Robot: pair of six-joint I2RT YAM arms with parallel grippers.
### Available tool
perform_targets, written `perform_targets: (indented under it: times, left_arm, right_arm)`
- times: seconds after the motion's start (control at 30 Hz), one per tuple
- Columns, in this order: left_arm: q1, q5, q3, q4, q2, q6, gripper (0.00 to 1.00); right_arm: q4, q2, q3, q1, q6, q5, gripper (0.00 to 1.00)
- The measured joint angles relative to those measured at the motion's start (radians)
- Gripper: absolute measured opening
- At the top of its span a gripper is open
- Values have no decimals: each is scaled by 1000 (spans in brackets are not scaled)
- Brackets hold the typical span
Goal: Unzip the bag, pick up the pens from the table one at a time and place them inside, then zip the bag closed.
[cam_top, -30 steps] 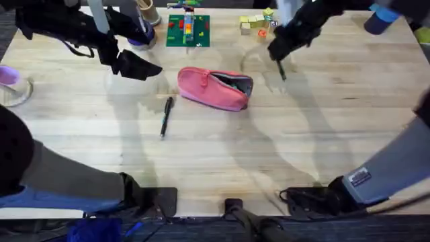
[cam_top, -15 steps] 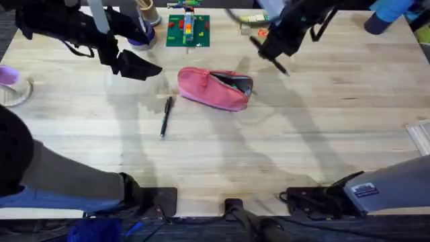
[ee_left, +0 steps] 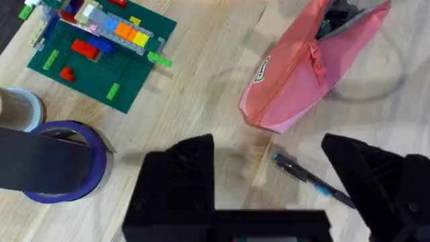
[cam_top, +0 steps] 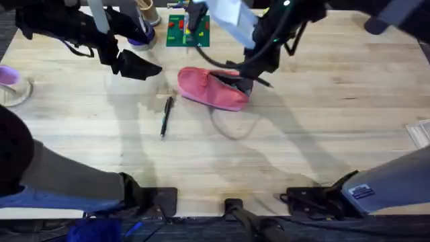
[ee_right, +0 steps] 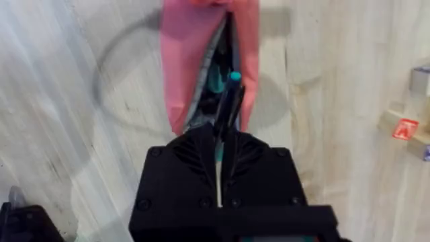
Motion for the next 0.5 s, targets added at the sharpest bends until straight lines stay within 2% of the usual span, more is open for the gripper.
perform_targets:
  times: [0.5]
  left_arm:
    - [0,1,0,0,0,0,993]
  right_arm:
    - [-11,110,0,13,-3,-7,33]
